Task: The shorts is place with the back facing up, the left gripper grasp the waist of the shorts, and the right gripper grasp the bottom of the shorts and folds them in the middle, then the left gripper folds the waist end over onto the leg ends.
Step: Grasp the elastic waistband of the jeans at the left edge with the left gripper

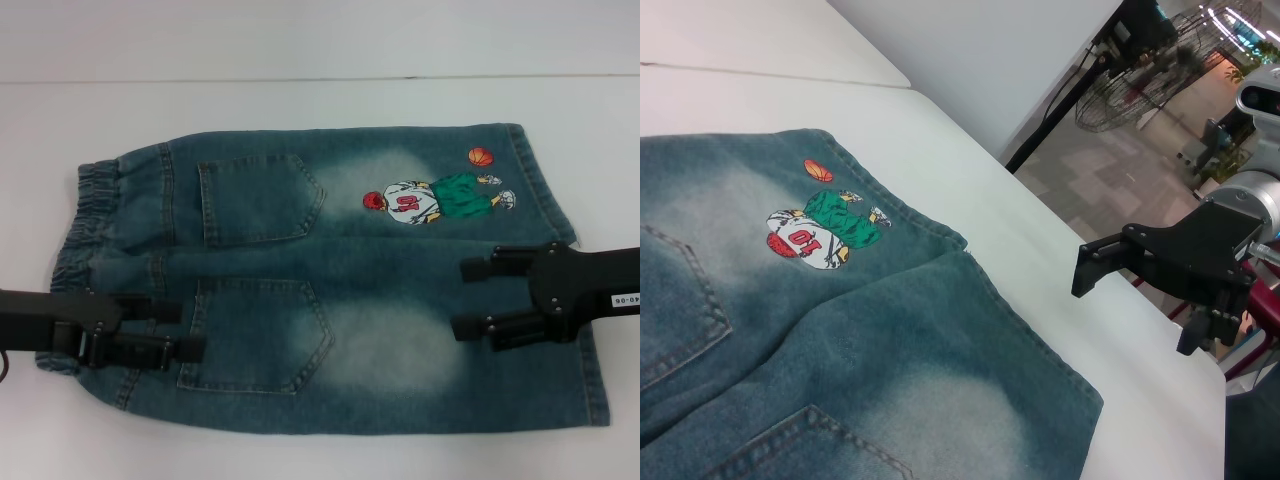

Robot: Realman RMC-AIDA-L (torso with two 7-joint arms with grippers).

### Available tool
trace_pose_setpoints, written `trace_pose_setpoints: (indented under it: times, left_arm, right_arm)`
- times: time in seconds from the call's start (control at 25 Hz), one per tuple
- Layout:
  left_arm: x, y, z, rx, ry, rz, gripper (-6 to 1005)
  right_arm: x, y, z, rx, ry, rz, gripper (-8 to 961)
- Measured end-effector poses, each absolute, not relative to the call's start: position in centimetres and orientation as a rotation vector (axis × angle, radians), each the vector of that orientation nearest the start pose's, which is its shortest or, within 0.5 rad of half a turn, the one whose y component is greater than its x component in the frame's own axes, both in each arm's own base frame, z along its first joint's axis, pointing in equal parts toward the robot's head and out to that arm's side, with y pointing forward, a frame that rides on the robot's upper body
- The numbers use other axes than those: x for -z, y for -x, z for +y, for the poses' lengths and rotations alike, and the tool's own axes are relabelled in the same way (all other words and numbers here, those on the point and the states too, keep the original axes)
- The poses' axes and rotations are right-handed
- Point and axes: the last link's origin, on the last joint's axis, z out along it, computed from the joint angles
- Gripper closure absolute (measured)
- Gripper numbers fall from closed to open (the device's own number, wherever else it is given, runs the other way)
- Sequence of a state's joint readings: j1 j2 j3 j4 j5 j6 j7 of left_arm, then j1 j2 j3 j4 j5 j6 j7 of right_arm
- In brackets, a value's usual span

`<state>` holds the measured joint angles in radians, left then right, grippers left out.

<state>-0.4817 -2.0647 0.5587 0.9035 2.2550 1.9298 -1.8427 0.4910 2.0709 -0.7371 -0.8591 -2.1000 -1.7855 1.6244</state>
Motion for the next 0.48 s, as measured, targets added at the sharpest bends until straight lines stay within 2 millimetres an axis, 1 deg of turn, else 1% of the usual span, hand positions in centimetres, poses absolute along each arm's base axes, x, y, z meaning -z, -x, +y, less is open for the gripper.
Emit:
trace_pose_setpoints:
  times: [0.36, 0.48]
  left_arm:
    - [-4.62, 27.29, 28.62, 0.565, 2.844, -1.188, 67]
    - [-4.84, 27.46, 28.84, 0.557, 2.802, -1.263, 67]
  right_arm:
    - [-2.14, -25.28, 30.51, -0.593, 2.929, 0.765, 7]
    - [-2.13, -25.28, 30.51, -0.593, 2.929, 0.765, 7]
